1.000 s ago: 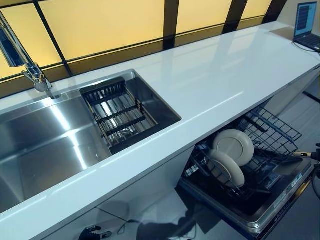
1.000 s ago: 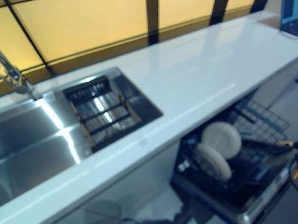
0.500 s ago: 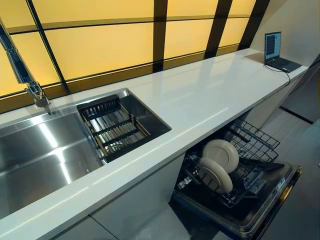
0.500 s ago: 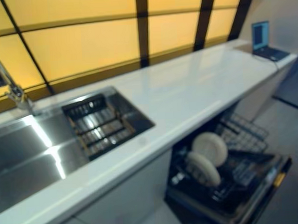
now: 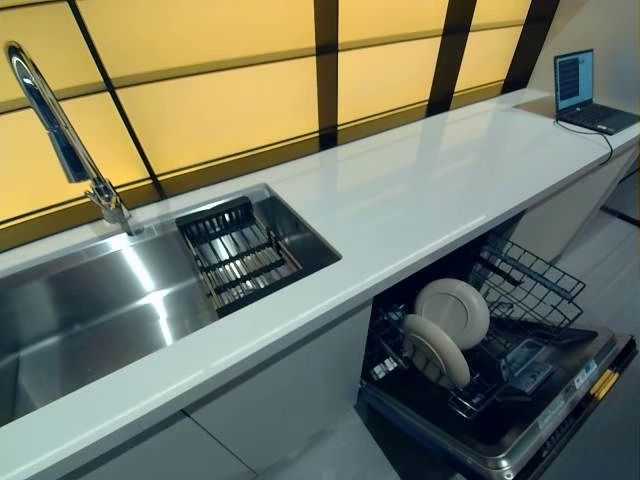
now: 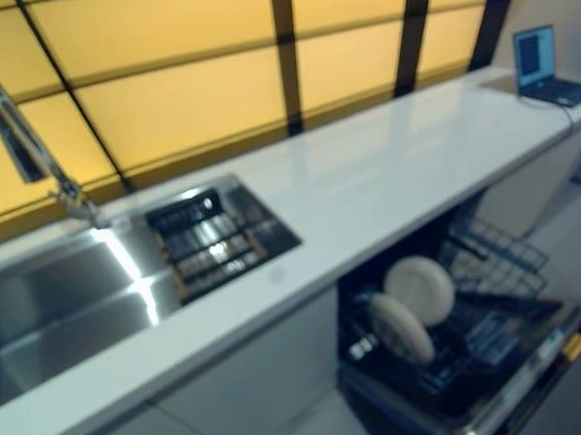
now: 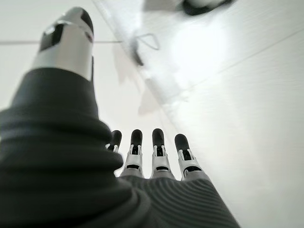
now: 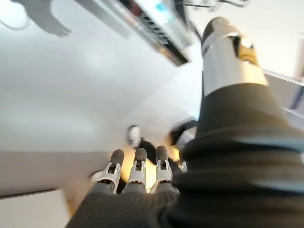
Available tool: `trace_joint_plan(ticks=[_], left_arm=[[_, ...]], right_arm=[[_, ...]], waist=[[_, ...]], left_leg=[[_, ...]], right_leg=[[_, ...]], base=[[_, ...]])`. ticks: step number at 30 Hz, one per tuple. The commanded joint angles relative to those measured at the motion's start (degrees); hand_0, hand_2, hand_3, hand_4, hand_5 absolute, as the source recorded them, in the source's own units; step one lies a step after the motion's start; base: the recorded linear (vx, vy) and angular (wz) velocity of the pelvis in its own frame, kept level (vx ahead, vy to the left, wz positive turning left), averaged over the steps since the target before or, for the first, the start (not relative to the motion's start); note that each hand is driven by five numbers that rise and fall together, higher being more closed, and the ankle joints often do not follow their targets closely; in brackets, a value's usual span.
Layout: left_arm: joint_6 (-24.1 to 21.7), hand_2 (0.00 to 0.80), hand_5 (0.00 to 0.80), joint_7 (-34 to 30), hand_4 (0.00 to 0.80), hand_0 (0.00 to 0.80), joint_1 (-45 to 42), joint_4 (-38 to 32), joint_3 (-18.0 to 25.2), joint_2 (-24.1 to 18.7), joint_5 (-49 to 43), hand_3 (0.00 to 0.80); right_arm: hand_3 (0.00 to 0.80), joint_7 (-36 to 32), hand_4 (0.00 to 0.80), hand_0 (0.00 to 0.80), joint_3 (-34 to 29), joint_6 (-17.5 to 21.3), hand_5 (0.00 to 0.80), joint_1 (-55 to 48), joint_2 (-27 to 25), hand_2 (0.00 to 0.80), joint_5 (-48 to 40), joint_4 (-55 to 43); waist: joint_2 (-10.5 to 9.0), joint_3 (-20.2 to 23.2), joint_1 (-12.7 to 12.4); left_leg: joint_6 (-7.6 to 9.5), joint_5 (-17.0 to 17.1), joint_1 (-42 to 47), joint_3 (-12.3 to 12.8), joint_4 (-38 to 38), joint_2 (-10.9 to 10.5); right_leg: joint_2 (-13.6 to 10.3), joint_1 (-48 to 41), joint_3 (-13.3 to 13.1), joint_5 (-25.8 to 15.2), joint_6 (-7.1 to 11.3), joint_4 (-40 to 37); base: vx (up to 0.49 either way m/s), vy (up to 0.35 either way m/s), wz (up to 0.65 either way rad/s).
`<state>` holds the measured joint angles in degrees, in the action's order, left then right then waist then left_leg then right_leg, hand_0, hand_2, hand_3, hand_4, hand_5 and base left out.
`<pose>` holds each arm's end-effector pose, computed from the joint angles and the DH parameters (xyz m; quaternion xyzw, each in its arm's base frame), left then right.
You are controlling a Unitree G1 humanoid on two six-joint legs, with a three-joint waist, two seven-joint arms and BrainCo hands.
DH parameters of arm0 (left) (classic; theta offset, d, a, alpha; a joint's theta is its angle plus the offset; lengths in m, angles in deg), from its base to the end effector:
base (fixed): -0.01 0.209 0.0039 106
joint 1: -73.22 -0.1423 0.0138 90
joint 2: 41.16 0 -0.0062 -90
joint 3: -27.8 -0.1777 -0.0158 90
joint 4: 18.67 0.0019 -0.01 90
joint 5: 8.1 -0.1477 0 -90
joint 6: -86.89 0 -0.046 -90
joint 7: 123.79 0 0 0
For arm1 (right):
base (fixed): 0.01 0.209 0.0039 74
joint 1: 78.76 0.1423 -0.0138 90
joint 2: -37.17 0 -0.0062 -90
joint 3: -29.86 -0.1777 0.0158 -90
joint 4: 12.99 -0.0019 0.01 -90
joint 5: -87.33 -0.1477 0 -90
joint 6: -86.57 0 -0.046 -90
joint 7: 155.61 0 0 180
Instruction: Take plates into dishwasher
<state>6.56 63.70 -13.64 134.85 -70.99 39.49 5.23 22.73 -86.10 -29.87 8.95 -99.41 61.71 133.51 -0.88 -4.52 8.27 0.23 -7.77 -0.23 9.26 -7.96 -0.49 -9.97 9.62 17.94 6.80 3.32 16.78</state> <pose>0.1092 0.2863 -0.0868 0.1567 0.5546 0.1724 0.7988 0.0846 -0.4724 0.1075 -0.0624 0.3985 -0.4817 0.7780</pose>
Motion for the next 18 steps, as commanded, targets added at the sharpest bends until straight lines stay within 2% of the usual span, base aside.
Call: trace_joint_plan(ticks=[1, 3, 4, 8, 12, 13, 14, 15, 17, 18], left_arm=[[-0.16, 0.0, 0.0, -0.26, 0.0, 0.0, 2.1, 1.8, 0.2, -0.39, 1.46, 0.0], [-0.4, 0.0, 0.0, 0.07, 0.0, 0.0, 1.74, 1.99, 0.18, -0.41, 1.88, 0.0], [-1.35, 0.0, 0.0, 0.11, 0.0, 0.0, 0.49, 3.16, -0.21, -0.2, 1.99, 0.0], [-2.78, 0.0, 0.0, 0.46, 0.0, 0.0, -0.5, 3.8, -0.53, 0.14, -0.49, 0.0], [-2.1, 0.0, 0.0, 1.04, 0.0, 0.0, -0.85, 3.51, -1.21, 0.23, -1.63, 0.0], [-1.86, 0.0, 0.0, 1.02, 0.0, 0.0, -0.87, 3.5, -1.31, 0.0, -1.62, 0.0], [-1.34, 0.0, 0.0, 0.79, 0.0, 0.0, -0.87, 3.56, -1.48, -0.48, -1.92, 0.0], [-0.71, 0.0, 0.0, 0.55, 0.0, 0.0, -0.95, 4.09, -1.29, -0.93, -1.32, 0.0], [-0.15, 0.0, 0.0, 0.82, 0.0, 0.0, -1.15, 4.79, -0.58, -1.45, 0.15, 0.0], [0.66, 0.0, 0.0, -0.24, 0.0, 0.0, -2.03, 5.5, 1.37, -2.55, 0.1, 0.0]], right_arm=[[0.0, 0.64, 0.0, 0.0, 3.99, 2.49, 0.0, 5.92, -0.64, 0.0, -2.44, 0.1], [0.0, 0.54, 0.0, 0.0, 4.5, 2.37, 0.0, 6.42, -0.63, 0.0, -3.35, 0.6], [0.0, -0.53, 0.0, 0.0, 4.14, 3.09, 0.0, 7.45, -1.06, 0.0, -2.17, 2.9], [0.0, -1.15, 0.0, 0.0, 4.22, 3.05, 0.0, 7.82, -1.87, 0.0, -0.51, 4.47], [0.0, -1.52, 0.0, 0.0, 4.17, 2.8, 0.0, 7.62, -2.44, 0.0, 2.84, 6.56], [0.0, -1.37, 0.0, 0.0, 4.37, 2.67, 0.0, 7.45, -2.52, 0.0, 3.12, 6.38], [0.0, -1.11, 0.0, 0.0, 4.26, 2.41, 0.0, 6.98, -2.65, 0.0, 3.36, 6.03], [0.0, -1.54, 0.0, 0.0, 3.97, 2.2, 0.0, 6.34, -2.3, 0.0, 3.76, 5.58], [0.0, -1.63, 0.0, 0.0, 4.16, 2.11, 0.0, 6.13, -1.17, 0.0, 3.94, 5.23], [0.0, -0.58, 0.0, 0.0, 4.7, 1.7, 0.0, 6.56, 0.32, 0.0, 2.11, 5.31]], waist=[[-3.12, -2.63, -2.78], [-3.25, -2.87, -3.07], [-3.42, -3.16, -3.58], [-3.44, -2.38, -3.4], [-4.4, -1.7, -2.94], [-4.27, -1.76, -2.73], [-3.92, -2.0, -2.44], [-3.8, -2.26, -2.7], [-4.2, -2.3, -3.23], [-4.02, -2.58, -4.05]], left_leg=[[-1.19, -2.67, 11.62, -4.65, 5.7, -1.0], [-1.19, -2.62, 11.57, -4.87, 5.61, -1.06], [-0.46, -2.79, 11.47, -5.58, 5.87, -2.05], [0.09, -2.68, 11.91, -6.7, 6.63, -3.62], [0.14, -2.74, 12.13, -7.04, 6.11, -4.97], [0.0, -2.41, 12.16, -7.22, 6.13, -4.79], [0.09, -2.01, 11.84, -7.26, 6.36, -4.42], [0.56, -2.43, 11.23, -6.4, 6.29, -3.91], [0.67, -1.97, 10.15, -5.06, 6.12, -3.36], [0.3, -1.42, 9.34, -3.0, 6.07, -1.35]], right_leg=[[11.65, 2.11, 0.67, -6.05, -1.12, -5.0], [11.84, 1.59, 0.43, -6.49, -0.95, -5.86], [12.06, 0.96, 0.33, -7.47, -0.87, -7.75], [11.91, 1.02, 0.09, -9.08, -0.63, -9.77], [11.12, 1.62, 0.37, -12.09, 0.75, -11.71], [11.35, 2.01, -0.27, -12.06, 0.83, -11.13], [11.87, 2.55, -2.17, -11.27, 0.55, -9.31], [10.7, 2.18, -2.68, -11.0, 1.02, -7.76], [7.53, 1.75, -1.92, -11.64, 2.27, -7.68], [3.21, 0.69, -2.27, -12.33, 4.18, -8.26]], base=[[-0.221, -0.097, 0.26], [-0.196, -0.045, -0.06], [-0.246, 0.005, -0.18], [-0.177, 0.066, -0.07], [-0.071, 0.05, 0.11], [-0.102, -0.015, 0.12], [-0.112, -0.066, 0.03], [-0.133, -0.102, 0.0], [-0.163, -0.223, -0.03], [-0.171, -0.311, -0.1]])
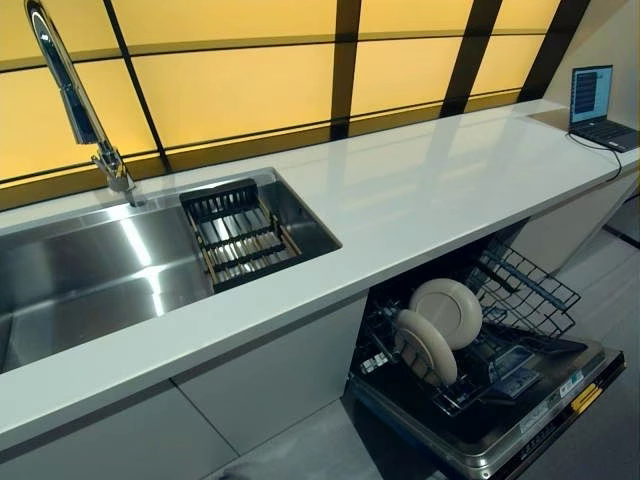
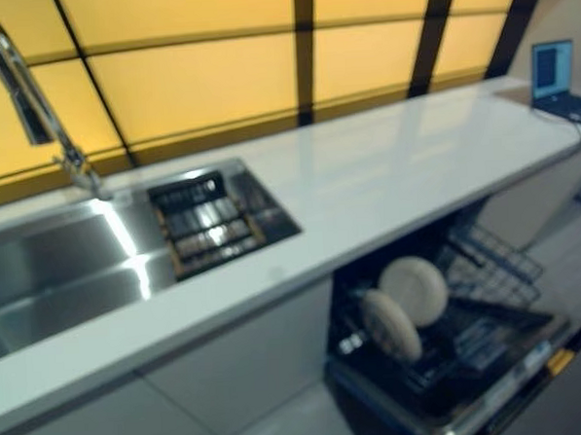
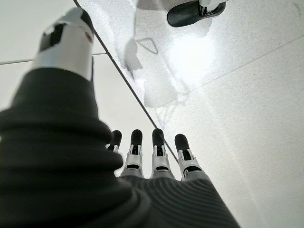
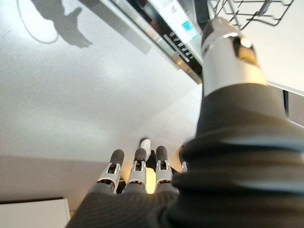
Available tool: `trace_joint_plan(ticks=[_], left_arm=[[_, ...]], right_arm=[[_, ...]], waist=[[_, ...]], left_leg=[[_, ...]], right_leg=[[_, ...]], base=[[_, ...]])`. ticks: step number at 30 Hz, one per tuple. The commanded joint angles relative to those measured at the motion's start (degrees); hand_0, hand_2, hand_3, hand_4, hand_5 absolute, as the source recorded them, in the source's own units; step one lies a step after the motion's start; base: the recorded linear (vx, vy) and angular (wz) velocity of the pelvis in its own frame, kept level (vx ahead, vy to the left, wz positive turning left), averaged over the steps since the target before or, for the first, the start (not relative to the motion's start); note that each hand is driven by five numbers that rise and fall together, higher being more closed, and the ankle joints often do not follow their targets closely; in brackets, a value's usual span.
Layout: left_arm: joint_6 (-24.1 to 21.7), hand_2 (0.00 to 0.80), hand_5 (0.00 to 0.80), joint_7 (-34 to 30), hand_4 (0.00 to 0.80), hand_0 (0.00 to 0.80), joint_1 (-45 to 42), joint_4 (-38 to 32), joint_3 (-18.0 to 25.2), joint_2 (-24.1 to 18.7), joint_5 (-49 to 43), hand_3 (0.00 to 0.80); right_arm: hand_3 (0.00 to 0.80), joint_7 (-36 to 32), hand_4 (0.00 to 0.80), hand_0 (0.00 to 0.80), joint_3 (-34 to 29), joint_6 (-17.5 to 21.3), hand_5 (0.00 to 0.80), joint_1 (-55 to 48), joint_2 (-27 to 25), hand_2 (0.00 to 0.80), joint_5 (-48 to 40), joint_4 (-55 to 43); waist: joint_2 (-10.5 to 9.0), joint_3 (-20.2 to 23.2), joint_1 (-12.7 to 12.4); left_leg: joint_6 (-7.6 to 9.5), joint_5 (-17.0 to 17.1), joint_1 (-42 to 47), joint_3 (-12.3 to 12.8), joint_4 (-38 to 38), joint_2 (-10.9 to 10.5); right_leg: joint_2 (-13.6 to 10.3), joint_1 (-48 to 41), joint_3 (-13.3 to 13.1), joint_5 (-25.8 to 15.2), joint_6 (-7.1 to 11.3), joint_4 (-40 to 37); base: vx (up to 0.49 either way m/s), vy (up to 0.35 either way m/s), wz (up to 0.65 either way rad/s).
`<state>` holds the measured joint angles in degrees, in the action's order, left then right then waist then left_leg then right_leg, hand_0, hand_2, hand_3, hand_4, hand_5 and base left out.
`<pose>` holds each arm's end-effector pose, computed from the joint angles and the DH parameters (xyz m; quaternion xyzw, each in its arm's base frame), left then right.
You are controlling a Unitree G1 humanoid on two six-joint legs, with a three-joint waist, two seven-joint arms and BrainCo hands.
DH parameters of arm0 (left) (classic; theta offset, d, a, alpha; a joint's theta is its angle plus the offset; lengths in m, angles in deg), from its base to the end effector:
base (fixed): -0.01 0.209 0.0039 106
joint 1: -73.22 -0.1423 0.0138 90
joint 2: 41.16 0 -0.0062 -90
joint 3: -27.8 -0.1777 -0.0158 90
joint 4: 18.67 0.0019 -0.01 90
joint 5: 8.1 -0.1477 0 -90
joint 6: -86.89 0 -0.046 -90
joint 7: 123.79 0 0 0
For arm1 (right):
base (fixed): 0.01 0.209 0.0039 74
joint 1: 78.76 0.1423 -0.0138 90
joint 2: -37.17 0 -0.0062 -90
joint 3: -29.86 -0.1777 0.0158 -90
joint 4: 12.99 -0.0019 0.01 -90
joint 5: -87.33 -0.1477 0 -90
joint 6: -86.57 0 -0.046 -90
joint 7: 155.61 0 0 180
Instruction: Take plates into dishwasher
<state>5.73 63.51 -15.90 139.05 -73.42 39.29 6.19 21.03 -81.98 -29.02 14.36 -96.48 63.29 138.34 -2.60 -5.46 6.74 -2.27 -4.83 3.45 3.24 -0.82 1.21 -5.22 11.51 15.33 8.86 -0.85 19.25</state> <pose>0.0817 0.2896 -0.0947 0.1648 0.5950 0.1711 0.7678 0.0958 -0.4632 0.0856 -0.0396 0.4234 -0.4539 0.7830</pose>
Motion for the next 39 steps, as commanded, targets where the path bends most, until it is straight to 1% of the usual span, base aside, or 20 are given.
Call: trace_joint_plan(ticks=[1, 2, 4, 5, 6, 7, 8, 9, 10, 12, 14, 17, 19, 21, 26, 28, 31, 33, 37, 39], left_arm=[[1.7, 0.0, 0.0, -0.38, 0.0, 0.0, 0.01, 1.43, 4.24, -2.65, -1.0, 0.0], [2.24, 0.0, 0.0, -1.49, 0.0, 0.0, -0.87, 2.34, 5.48, -3.51, -0.83, 0.0], [2.68, 0.0, 0.0, -2.62, 0.0, 0.0, -2.17, 3.5, 7.14, -4.56, -0.98, 0.0], [3.02, 0.0, 0.0, -2.89, 0.0, 0.0, -2.49, 3.97, 8.02, -5.23, -0.96, 0.0], [3.07, 0.0, 0.0, -2.93, 0.0, 0.0, -2.58, 4.2, 8.41, -5.58, -0.85, 0.0], [3.25, 0.0, 0.0, -2.64, 0.0, 0.0, -2.03, 4.31, 9.14, -6.19, -0.66, 0.0], [3.25, 0.0, 0.0, -2.0, 0.0, 0.0, -1.34, 3.93, 9.37, -6.32, -0.19, 0.0], [3.12, 0.0, 0.0, -1.67, 0.0, 0.0, -1.07, 3.61, 9.45, -6.32, 0.22, 0.0], [2.17, 0.0, 0.0, -0.52, 0.0, 0.0, -0.48, 2.83, 9.52, -6.0, 0.65, 0.0], [2.03, 0.0, 0.0, 1.24, 0.0, 0.0, -0.63, 0.45, 10.11, -5.18, 1.71, 0.0], [2.24, 0.0, 0.0, 1.46, 0.0, 0.0, -0.24, -2.2, 9.89, -4.2, 3.94, 0.0], [0.02, 0.0, 0.0, 0.08, 0.0, 0.0, 1.98, -3.75, 8.96, -1.72, 5.37, 0.0], [-0.46, 0.0, 0.0, 0.15, 0.0, 0.0, 3.14, -4.7, 7.97, -0.65, 6.92, 0.0], [-1.02, 0.0, 0.0, -1.34, 0.0, 0.0, 1.18, -4.59, 7.76, 0.97, 5.99, 0.0], [-1.89, 0.0, 0.0, -1.44, 0.0, 0.0, -2.0, -4.65, 7.75, 0.91, 5.19, 0.0], [-2.11, 0.0, 0.0, -0.95, 0.0, 0.0, -2.3, -3.76, 8.13, 0.77, 5.0, 0.0], [-3.68, 0.0, 0.0, 0.06, 0.0, 0.0, -2.11, -1.9, 9.32, 0.46, 5.66, 0.0], [-3.68, 0.0, 0.0, 0.46, 0.0, 0.0, -1.71, -1.61, 9.36, 0.5, 5.65, 0.0], [-3.38, 0.0, 0.0, 0.76, 0.0, 0.0, -0.96, -1.96, 8.93, 1.13, 7.05, 0.0], [-3.54, 0.0, 0.0, 0.62, 0.0, 0.0, -0.59, -2.2, 8.78, 2.01, 7.85, 0.0]], right_arm=[[0.0, 1.45, 0.0, 0.0, 0.79, 0.75, 0.0, 1.33, -2.23, 0.0, -0.01, 0.52], [0.0, 1.93, 0.0, 0.0, 1.14, 0.63, 0.0, 1.57, -0.2, 0.0, -0.63, 0.37], [0.0, 2.66, 0.0, 0.0, 1.5, 0.63, 0.0, 0.88, 3.52, 0.0, -1.84, -0.51], [0.0, 2.57, 0.0, 0.0, 1.44, 0.67, 0.0, 0.44, 5.25, 0.0, -2.76, -0.7], [0.0, 2.53, 0.0, 0.0, 1.42, 0.66, 0.0, 0.26, 6.14, 0.0, -3.44, -0.71], [0.0, 3.13, 0.0, 0.0, 1.8, 0.82, 0.0, 0.55, 8.59, 0.0, -4.66, -0.44], [0.0, 3.65, 0.0, 0.0, 2.26, 0.96, 0.0, 1.07, 10.26, 0.0, -6.43, -0.26], [0.0, 4.02, 0.0, 0.0, 2.58, 0.8, 0.0, 1.41, 11.11, 0.0, -7.11, -0.37], [0.0, 4.91, 0.0, 0.0, 3.83, 0.97, 0.0, 1.84, 13.46, 0.0, -7.77, 0.1], [0.0, 5.38, 0.0, 0.0, 4.41, 1.01, 0.0, 1.67, 16.38, 0.0, -9.91, -1.16], [0.0, 6.1, 0.0, 0.0, 5.89, 2.4, 0.0, 3.29, 17.59, 0.0, -14.48, -1.98], [0.0, 4.84, 0.0, 0.0, 6.59, 5.27, 0.0, 5.68, 18.92, 0.0, -16.73, -2.69], [0.0, 5.54, 0.0, 0.0, 6.83, 6.31, 0.0, 6.23, 19.74, 0.0, -20.25, -2.55], [0.0, 6.63, 0.0, 0.0, 5.81, 7.79, 0.0, 4.63, 20.86, 0.0, -18.88, -1.88], [0.0, 6.63, 0.0, 0.0, 3.85, 8.85, 0.0, 3.67, 20.71, 0.0, -21.33, 0.52], [0.0, 5.63, 0.0, 0.0, 3.01, 10.32, 0.0, 4.24, 20.45, 0.0, -22.94, 2.02], [0.0, 4.8, 0.0, 0.0, 1.73, 14.86, 0.0, 4.85, 21.06, 0.0, -26.5, 4.14], [0.0, 3.8, 0.0, 0.0, 1.5, 15.81, 0.0, 4.78, 21.57, 0.0, -28.64, 4.86], [0.0, 2.95, 0.0, 0.0, 0.75, 16.35, 0.0, 5.06, 22.05, 0.0, -34.32, 4.93], [0.0, 1.84, 0.0, 0.0, 0.49, 15.67, 0.0, 5.48, 22.36, 0.0, -36.88, 4.8]], waist=[[-2.23, -1.78, -2.73], [-2.0, -2.16, -3.14], [-2.11, -2.61, -3.85], [-2.28, -2.81, -4.18], [-2.34, -2.92, -4.35], [-2.46, -3.43, -5.2], [-2.72, -3.96, -5.69], [-2.93, -4.24, -5.8], [-3.49, -4.8, -6.09], [-3.68, -4.98, -7.06], [-2.52, -6.21, -7.0], [-0.08, -7.38, -6.93], [0.9, -7.48, -6.97], [1.8, -6.68, -6.85], [3.61, -6.62, -6.5], [4.38, -7.19, -6.45], [6.02, -8.66, -6.25], [6.51, -8.97, -6.12], [7.33, -9.87, -5.94], [7.84, -10.25, -5.88]], left_leg=[[2.72, -4.38, 5.63, 3.47, -1.14, -2.6], [2.34, -4.21, 4.98, 4.39, -1.44, -1.0], [1.66, -4.23, 4.03, 4.85, -2.3, 1.18], [1.02, -4.22, 3.75, 5.2, -2.93, 2.64], [0.59, -4.25, 3.65, 5.32, -3.33, 3.61], [-0.59, -4.29, 2.78, 5.51, -4.61, 6.76], [-1.36, -4.73, 1.95, 5.79, -6.05, 9.07], [-1.79, -5.06, 1.77, 6.01, -6.73, 10.25], [-2.51, -4.89, 0.66, 6.6, -8.17, 12.88], [-3.13, -4.73, -0.34, 6.85, -9.57, 14.24], [-4.18, -2.63, -0.54, 6.16, -7.58, 14.39], [-4.89, 1.69, -1.56, 7.08, -2.53, 13.91], [-5.62, 3.41, -2.08, 7.38, -0.65, 13.61], [-6.12, 5.02, -0.95, 7.22, 1.7, 12.9], [-6.11, 4.73, 0.31, 6.42, 2.8, 11.01], [-5.91, 4.19, -0.02, 6.01, 2.21, 10.21], [-5.63, 3.06, -1.69, 5.85, -0.28, 8.7], [-5.56, 2.45, -2.28, 6.09, -1.79, 8.36], [-5.6, 0.59, -2.98, 6.7, -5.18, 8.16], [-5.39, -0.37, -4.07, 6.35, -7.35, 7.64]], right_leg=[[-2.34, -1.47, -0.12, -14.63, 8.78, -10.84], [-6.5, -2.18, -2.34, -17.35, 10.46, -11.46], [-12.11, -3.14, -5.32, -22.45, 13.02, -13.11], [-14.93, -3.32, -5.75, -25.03, 14.16, -14.52], [-16.26, -3.33, -5.83, -26.3, 14.66, -15.37], [-19.29, -3.47, -4.74, -28.41, 15.64, -17.38], [-20.39, -3.38, -3.24, -29.02, 15.85, -18.34], [-20.86, -2.91, -2.52, -29.46, 15.85, -18.64], [-19.58, -2.89, -0.96, -26.28, 15.62, -16.85], [-18.11, -3.27, 1.85, -23.62, 15.4, -14.94], [-16.78, -1.59, 1.23, -21.6, 15.08, -13.35], [-15.45, -0.54, 1.45, -17.93, 14.05, -11.46], [-15.52, -0.93, 2.2, -16.67, 13.83, -10.91], [-15.76, -2.47, 2.48, -16.03, 13.84, -10.88], [-17.75, -1.9, 2.12, -16.69, 14.22, -10.59], [-18.6, -1.07, 1.36, -16.51, 14.33, -9.73], [-20.84, 0.53, 0.62, -16.74, 14.36, -7.83], [-21.67, 0.99, 0.51, -16.46, 14.27, -6.66], [-23.59, 2.14, 0.16, -15.29, 14.0, -3.3], [-24.55, 3.35, -0.95, -14.62, 13.78, -1.32]], base=[[-0.191, -0.48, -0.24], [-0.116, -0.478, -0.26], [-0.096, -0.609, -0.24], [-0.049, -0.537, -0.15], [-0.095, -0.699, -0.24], [-0.145, -0.699, -0.34], [-0.174, -0.694, -0.3], [-0.155, -0.61, -0.27], [-0.113, -0.518, -0.15], [-0.156, -0.43, -0.02], [-0.264, -0.125, -0.08], [-0.257, 0.053, -0.08], [-0.05, 0.004, -0.1], [0.155, 0.01, 0.0], [0.078, 0.061, 0.05], [-0.024, 0.083, 0.04], [-0.072, 0.071, 0.04], [-0.056, 0.041, 0.13], [-0.048, 0.052, 0.16], [-0.041, 0.081, 0.24]])
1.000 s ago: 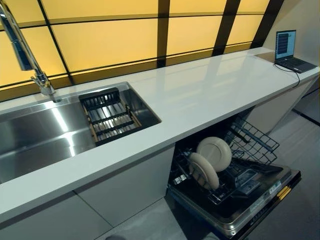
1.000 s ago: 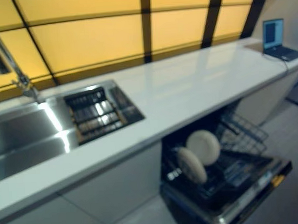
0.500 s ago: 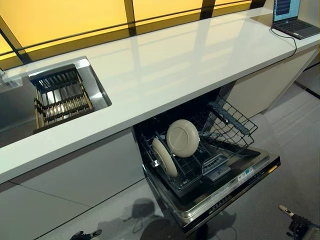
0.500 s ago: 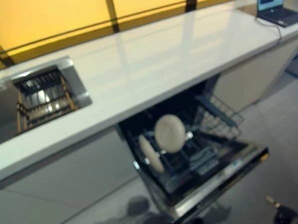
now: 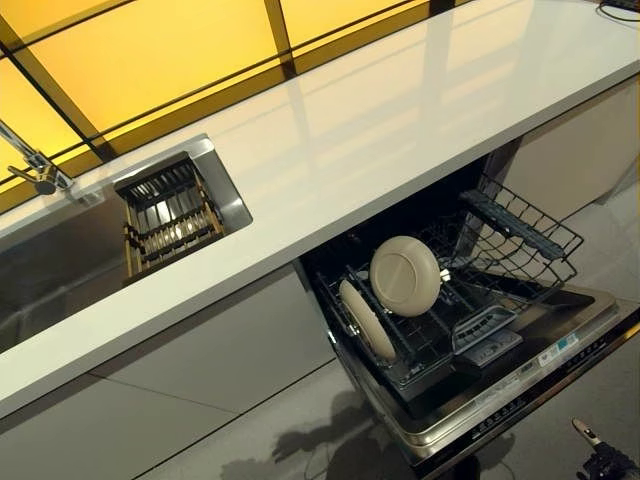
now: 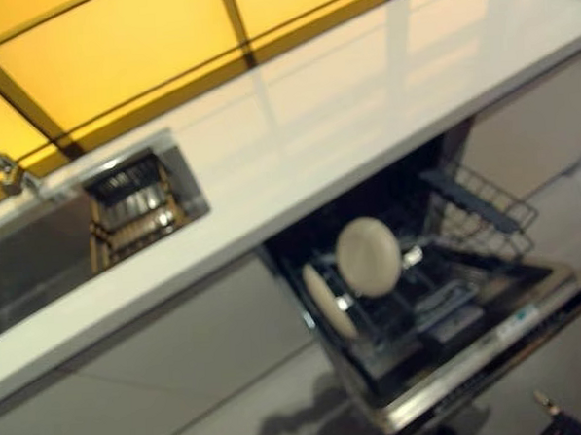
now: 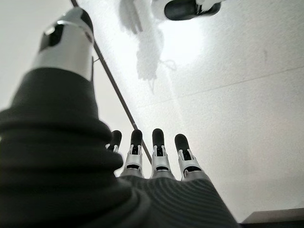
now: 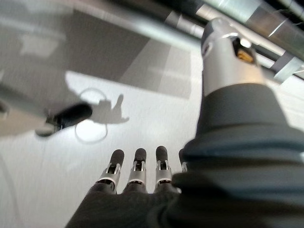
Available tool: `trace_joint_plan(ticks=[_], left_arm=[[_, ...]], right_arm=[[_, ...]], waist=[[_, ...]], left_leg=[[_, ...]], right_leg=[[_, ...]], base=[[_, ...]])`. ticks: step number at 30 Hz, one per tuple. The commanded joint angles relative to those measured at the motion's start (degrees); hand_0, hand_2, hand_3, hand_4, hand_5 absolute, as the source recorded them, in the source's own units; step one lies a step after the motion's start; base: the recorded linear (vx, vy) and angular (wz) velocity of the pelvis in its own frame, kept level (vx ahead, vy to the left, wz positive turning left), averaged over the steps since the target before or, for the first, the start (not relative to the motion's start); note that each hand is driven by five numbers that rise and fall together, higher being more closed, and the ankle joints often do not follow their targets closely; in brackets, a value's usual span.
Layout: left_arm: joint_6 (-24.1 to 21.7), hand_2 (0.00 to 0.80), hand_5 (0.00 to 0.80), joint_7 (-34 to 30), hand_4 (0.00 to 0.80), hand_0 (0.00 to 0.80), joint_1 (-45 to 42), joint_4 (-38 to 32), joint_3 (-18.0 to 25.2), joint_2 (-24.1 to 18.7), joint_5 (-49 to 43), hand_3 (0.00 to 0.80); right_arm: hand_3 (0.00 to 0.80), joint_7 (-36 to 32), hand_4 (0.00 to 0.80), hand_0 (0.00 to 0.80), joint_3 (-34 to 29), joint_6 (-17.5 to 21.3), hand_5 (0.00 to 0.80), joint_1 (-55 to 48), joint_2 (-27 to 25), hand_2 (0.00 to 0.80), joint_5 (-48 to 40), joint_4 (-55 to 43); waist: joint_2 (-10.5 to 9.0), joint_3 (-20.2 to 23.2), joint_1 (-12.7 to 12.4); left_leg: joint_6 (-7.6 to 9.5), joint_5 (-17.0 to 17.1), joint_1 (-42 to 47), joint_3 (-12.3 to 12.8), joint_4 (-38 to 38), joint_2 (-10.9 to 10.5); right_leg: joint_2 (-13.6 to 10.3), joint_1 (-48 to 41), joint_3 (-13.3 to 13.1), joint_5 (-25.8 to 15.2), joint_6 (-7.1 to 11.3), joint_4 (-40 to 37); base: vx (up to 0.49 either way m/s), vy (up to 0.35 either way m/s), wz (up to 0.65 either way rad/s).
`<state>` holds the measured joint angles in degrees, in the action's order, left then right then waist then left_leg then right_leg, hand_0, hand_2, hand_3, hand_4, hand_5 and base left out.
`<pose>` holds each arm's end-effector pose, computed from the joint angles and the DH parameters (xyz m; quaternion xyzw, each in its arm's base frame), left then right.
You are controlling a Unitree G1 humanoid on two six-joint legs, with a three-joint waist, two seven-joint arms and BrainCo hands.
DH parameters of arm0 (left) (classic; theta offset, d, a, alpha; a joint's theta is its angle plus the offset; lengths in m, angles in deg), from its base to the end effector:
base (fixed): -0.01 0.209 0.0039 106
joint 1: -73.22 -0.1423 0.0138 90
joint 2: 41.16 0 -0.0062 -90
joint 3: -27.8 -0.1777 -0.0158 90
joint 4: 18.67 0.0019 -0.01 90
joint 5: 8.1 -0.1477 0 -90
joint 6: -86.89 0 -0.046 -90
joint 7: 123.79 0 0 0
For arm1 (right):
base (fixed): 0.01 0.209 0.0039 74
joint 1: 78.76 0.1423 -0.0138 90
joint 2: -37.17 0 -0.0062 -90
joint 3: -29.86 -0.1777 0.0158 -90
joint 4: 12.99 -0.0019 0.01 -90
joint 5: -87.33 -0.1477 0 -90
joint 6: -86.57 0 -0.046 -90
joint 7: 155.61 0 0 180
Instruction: Take plates into dishwasher
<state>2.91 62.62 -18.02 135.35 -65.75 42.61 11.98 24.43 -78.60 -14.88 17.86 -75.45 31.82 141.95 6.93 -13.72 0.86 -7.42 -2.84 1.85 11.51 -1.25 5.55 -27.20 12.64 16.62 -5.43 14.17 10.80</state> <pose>0.0833 0.2775 -0.0977 0.0547 0.5537 0.2155 0.8025 0.1232 -0.3827 -0.0171 0.2737 0.3017 -0.4300 0.8057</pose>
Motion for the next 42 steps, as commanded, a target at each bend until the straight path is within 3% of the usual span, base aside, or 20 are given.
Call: trace_joint_plan(ticks=[1, 7, 14, 18, 24, 34, 42], left_arm=[[-0.78, 0.0, 0.0, 1.04, 0.0, 0.0, 1.83, 1.63, 0.56, -0.47, 2.47, 0.0], [-1.27, 0.0, 0.0, 0.23, 0.0, 0.0, 1.5, 1.07, -0.04, 1.68, 3.5, 0.0], [-1.54, 0.0, 0.0, 0.19, 0.0, 0.0, -0.12, -0.55, 0.04, 3.08, 3.2, 0.0], [-1.24, 0.0, 0.0, 0.15, 0.0, 0.0, -1.79, -1.4, 0.12, 3.37, 1.15, 0.0], [-2.08, 0.0, 0.0, -1.03, 0.0, 0.0, -2.82, -1.53, -0.42, 3.47, -0.28, 0.0], [-0.74, 0.0, 0.0, -2.49, 0.0, 0.0, -5.18, -3.32, 0.19, 1.58, -4.71, 0.0], [-1.93, 0.0, 0.0, -3.39, 0.0, 0.0, -5.76, -1.72, 1.27, -0.38, -7.7, 0.0]], right_arm=[[0.0, -3.29, 0.0, 0.0, -2.77, 1.6, 0.0, 2.34, 1.48, 0.0, -6.14, 1.75], [0.0, -9.02, 0.0, 0.0, -1.75, 0.38, 0.0, 3.81, 2.34, 0.0, -10.68, 2.85], [0.0, -19.39, 0.0, 0.0, 2.34, 1.09, 0.0, 6.95, 5.59, 0.0, -15.61, -1.22], [0.0, -27.75, 0.0, 0.0, 7.11, 2.38, 0.0, 10.07, 8.9, 0.0, -12.9, -6.55], [0.0, -33.78, 0.0, 0.0, 13.02, 4.63, 0.0, 16.16, 11.09, 0.0, -11.88, -12.62], [0.0, -28.32, 0.0, 0.0, 21.82, 7.65, 0.0, 24.82, 12.8, 0.0, -11.4, -25.01], [0.0, -24.64, 0.0, 0.0, 21.36, 8.93, 0.0, 27.21, 11.95, 0.0, -13.37, -25.67]], waist=[[-1.06, -2.24, -0.07], [0.29, -2.48, -0.8], [0.5, -3.14, -3.32], [0.31, -2.5, -5.5], [0.77, -2.07, -7.68], [-0.32, -0.69, -12.65], [-2.67, 0.17, -15.33]], left_leg=[[-0.16, -2.67, -3.54, -2.37, -8.42, 2.93], [0.03, -2.96, -5.37, -2.75, -10.82, 2.61], [0.4, -4.53, -8.74, -6.08, -16.14, 1.76], [0.31, -5.0, -8.6, -7.49, -17.4, 2.01], [0.1, -4.71, -8.96, -8.32, -18.46, 2.14], [-0.82, -2.86, -8.14, -9.59, -18.54, 3.17], [-1.42, -1.94, -7.29, -10.61, -18.24, 4.71]], right_leg=[[-3.05, 2.64, -3.14, 0.35, -1.44, 8.33], [-3.92, 2.88, -3.97, 2.12, -1.79, 10.42], [-4.4, 2.2, -4.76, 3.99, -2.53, 12.41], [-4.59, -0.25, -3.55, 4.33, -2.41, 11.67], [-4.89, -2.16, -2.11, 4.6, -2.33, 11.51], [-4.95, -8.6, 2.86, 3.46, -1.62, 9.07], [-3.71, -14.26, 6.51, 2.62, -0.84, 5.94]], base=[[-0.024, 0.088, 0.22], [0.008, 0.077, 0.14], [0.004, 0.034, 0.11], [0.061, -0.004, 0.03], [0.031, 0.017, 0.03], [0.055, -0.023, 0.0], [0.069, -0.082, 0.13]])
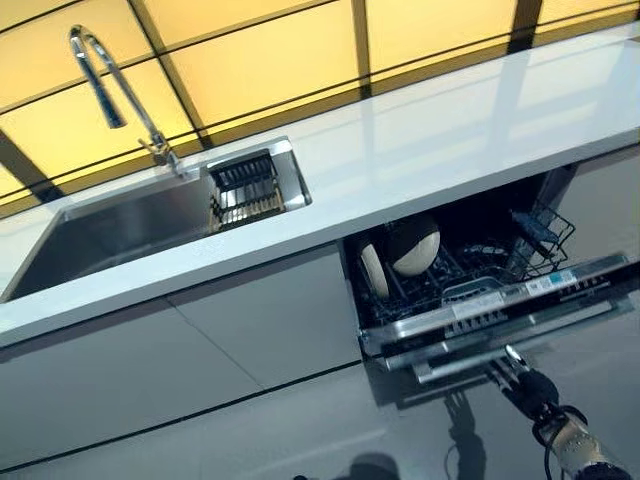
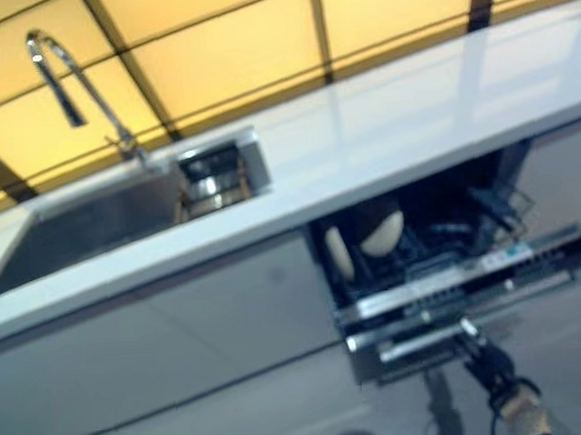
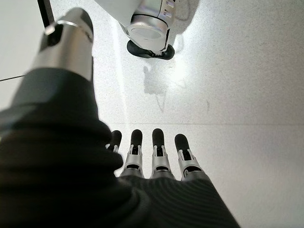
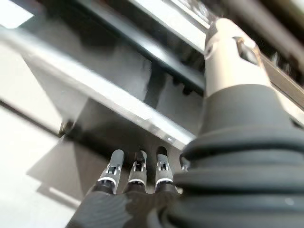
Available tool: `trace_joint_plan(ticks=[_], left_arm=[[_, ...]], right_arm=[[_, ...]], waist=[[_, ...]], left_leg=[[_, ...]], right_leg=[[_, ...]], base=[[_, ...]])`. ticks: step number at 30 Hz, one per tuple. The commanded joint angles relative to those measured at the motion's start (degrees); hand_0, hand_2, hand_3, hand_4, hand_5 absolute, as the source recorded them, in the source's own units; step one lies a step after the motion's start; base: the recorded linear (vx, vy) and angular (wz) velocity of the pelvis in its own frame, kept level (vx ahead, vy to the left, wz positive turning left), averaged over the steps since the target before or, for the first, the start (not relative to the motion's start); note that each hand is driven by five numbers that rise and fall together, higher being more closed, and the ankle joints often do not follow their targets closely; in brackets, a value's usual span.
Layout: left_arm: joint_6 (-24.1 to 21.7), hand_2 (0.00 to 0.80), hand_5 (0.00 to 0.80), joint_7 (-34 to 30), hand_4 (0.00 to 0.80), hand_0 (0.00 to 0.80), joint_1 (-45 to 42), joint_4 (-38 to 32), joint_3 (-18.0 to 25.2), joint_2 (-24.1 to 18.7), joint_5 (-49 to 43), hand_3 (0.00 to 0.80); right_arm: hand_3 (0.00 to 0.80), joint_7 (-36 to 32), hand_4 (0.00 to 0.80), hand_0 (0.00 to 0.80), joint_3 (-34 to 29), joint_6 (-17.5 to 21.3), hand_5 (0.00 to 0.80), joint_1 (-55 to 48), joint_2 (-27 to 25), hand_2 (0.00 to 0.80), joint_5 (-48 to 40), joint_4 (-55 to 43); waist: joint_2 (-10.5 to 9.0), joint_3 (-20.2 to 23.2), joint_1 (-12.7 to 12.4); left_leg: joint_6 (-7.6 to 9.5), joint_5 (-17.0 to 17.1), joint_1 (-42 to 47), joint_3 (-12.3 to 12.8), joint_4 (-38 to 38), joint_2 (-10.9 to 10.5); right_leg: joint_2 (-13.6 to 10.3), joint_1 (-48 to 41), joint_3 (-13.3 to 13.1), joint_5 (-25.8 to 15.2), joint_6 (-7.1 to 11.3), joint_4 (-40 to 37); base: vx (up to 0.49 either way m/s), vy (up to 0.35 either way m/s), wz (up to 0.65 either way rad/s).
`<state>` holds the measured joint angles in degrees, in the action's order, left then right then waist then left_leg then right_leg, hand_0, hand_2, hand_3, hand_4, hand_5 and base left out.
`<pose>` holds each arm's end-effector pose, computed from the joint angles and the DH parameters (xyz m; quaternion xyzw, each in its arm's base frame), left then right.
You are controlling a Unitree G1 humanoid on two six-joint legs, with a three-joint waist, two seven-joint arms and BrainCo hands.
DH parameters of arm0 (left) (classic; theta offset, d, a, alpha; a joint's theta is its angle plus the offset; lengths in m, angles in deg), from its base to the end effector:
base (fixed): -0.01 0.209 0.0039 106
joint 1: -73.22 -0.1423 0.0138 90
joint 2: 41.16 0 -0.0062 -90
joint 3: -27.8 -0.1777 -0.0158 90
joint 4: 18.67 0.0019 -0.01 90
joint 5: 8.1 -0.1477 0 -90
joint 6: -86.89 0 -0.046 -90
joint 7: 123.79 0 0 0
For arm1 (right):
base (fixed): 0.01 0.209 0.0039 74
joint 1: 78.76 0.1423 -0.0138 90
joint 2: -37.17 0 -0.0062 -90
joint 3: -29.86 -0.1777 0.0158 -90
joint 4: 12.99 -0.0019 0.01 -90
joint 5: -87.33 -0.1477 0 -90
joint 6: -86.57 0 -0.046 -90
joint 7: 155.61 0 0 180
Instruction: Take plates into dishwasher
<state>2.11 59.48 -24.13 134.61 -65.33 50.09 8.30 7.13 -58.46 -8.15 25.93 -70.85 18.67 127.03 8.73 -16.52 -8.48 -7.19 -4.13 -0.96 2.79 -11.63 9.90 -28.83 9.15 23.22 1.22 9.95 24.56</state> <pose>0.0460 0.2357 -0.1178 0.0114 0.5993 0.1553 0.7852 0.2148 -0.3155 0.0015 0.3302 0.1644 -0.1065 0.9233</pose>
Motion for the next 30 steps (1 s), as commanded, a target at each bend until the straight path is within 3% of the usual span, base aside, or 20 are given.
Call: trace_joint_plan(ticks=[1, 10, 18, 23, 27, 30], left_arm=[[-1.18, 0.0, 0.0, -0.27, 0.0, 0.0, 0.36, -0.83, 0.92, -7.99, -4.21, 0.0], [-2.0, 0.0, 0.0, -0.09, 0.0, 0.0, 0.77, 1.8, 2.04, -9.44, -6.14, 0.0], [-3.17, 0.0, 0.0, -0.46, 0.0, 0.0, 1.32, 4.33, 3.41, -8.84, -6.28, 0.0], [-2.9, 0.0, 0.0, 0.7, 0.0, 0.0, 2.72, 6.31, 4.15, -7.87, -4.85, 0.0], [-1.35, 0.0, 0.0, 1.47, 0.0, 0.0, 5.63, 7.25, 3.58, -7.11, -2.11, 0.0], [-0.69, 0.0, 0.0, 1.09, 0.0, 0.0, 6.86, 6.95, 2.79, -6.55, -2.16, 0.0]], right_arm=[[0.0, -7.11, 0.0, 0.0, 1.15, 2.26, 0.0, 19.17, 7.3, 0.0, -0.23, -10.67], [0.0, -4.34, 0.0, 0.0, -0.77, 1.75, 0.0, 16.15, 5.59, 0.0, 3.45, -7.65], [0.0, -1.52, 0.0, 0.0, -2.19, -1.35, 0.0, 9.03, 3.44, 0.0, 17.09, 1.59], [0.0, -4.57, 0.0, 0.0, -2.02, -3.29, 0.0, 2.81, 3.67, 0.0, 22.55, 6.29], [0.0, -5.2, 0.0, 0.0, -0.73, -1.85, 0.0, -1.72, 5.65, 0.0, 32.67, 11.92], [0.0, -5.82, 0.0, 0.0, -0.04, -1.86, 0.0, -3.55, 7.41, 0.0, 34.65, 15.19]], waist=[[-4.59, 3.02, -6.11], [-6.36, 3.97, -7.05], [-8.37, 6.97, -6.53], [-10.15, 9.44, -5.35], [-11.1, 10.92, -3.7], [-11.46, 11.43, -3.36]], left_leg=[[-1.69, -0.56, -4.47, -1.98, -7.83, 0.46], [-2.22, 0.81, -4.43, -2.86, -7.22, 2.55], [-2.46, 4.66, -1.96, 0.09, 0.9, 4.01], [-2.31, 7.07, 0.07, 1.68, 8.78, 3.98], [-2.31, 9.06, 1.5, 2.98, 14.81, 3.3], [-2.55, 9.43, 1.09, 3.41, 16.17, 3.01]], right_leg=[[-1.98, -11.08, 0.14, -4.08, 3.43, -8.01], [-0.09, -13.71, 2.0, -3.73, 3.9, -9.59], [2.57, -15.42, 3.41, -6.94, 4.38, -17.0], [4.52, -14.97, 2.9, -10.46, 4.71, -23.41], [6.4, -14.26, 2.49, -12.03, 4.93, -27.03], [7.1, -14.13, 3.09, -12.58, 5.05, -28.66]], base=[[0.05, -0.081, 0.19], [0.022, -0.06, 0.26], [-0.015, -0.008, -0.07], [-0.028, -0.015, -0.2], [-0.024, 0.003, -0.12], [-0.014, -0.013, -0.01]])
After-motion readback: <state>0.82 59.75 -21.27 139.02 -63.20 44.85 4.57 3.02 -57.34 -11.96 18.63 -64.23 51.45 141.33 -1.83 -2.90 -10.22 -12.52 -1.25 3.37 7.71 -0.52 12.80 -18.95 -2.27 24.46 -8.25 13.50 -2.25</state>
